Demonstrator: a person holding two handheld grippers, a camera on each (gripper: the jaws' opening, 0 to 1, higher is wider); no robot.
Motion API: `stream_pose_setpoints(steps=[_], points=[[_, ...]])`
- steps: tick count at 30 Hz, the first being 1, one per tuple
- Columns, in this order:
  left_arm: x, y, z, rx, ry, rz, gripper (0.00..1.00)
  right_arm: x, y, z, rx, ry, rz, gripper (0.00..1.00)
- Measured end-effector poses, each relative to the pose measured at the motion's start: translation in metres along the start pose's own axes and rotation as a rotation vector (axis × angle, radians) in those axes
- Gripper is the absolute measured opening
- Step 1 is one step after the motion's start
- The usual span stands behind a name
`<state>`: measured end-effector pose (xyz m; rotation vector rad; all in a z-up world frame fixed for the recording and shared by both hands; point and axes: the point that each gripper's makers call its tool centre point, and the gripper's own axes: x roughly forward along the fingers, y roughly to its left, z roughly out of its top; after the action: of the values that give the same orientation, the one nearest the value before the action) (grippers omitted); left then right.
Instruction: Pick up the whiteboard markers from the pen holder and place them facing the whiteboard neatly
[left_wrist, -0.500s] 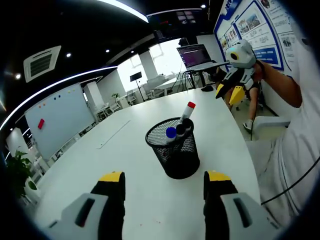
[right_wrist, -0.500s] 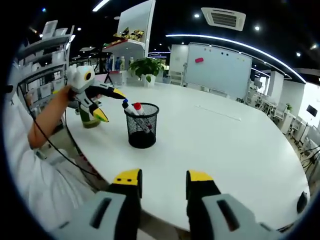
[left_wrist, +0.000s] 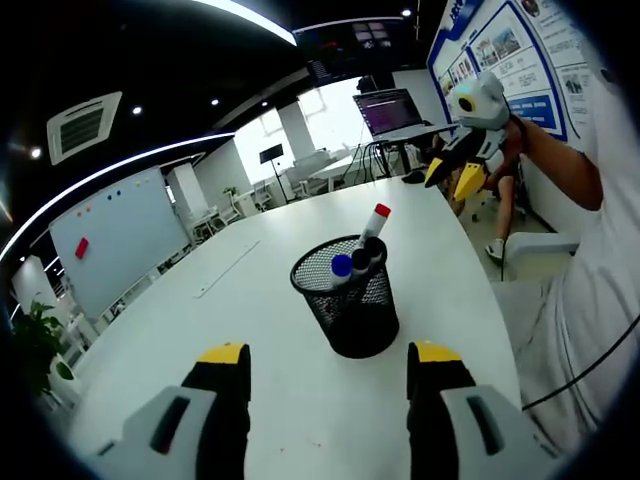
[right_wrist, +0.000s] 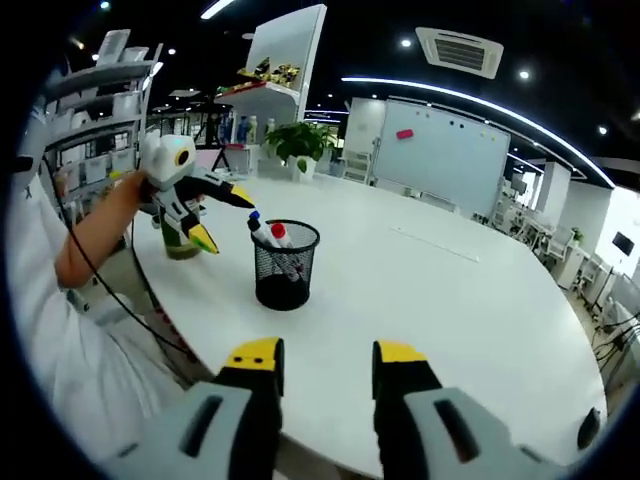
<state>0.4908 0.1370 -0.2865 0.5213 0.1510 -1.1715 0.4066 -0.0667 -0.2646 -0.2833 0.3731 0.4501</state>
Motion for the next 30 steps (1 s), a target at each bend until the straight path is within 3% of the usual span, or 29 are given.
stream_pose_setpoints(steps=[5, 12, 16, 21, 30], points=[[0.0, 0.0, 0.0, 0.0, -0.001, 0.002, 0.64, 0.0, 0.003, 0.01, -0.034, -0.057, 0.005, 0.35], [0.0, 0.0, 0.0, 0.001, 0.002, 0.0, 0.64, 0.005, 0.009, 0.009, -0.027, -0.066, 0.028, 0.35], [0.0, 0.001, 0.0, 0.002, 0.002, 0.002, 0.64, 0.004, 0.013, 0.018, -0.027, -0.097, 0.039, 0.36], [0.0, 0.001, 0.0, 0.002, 0.002, 0.002, 0.64, 0.003, 0.019, 0.034, -0.103, -0.166, 0.058, 0.36], [-0.001, 0.001, 0.0, 0.002, 0.002, 0.0, 0.64, 0.007, 0.033, 0.048, -0.158, -0.2, 0.093, 0.4]])
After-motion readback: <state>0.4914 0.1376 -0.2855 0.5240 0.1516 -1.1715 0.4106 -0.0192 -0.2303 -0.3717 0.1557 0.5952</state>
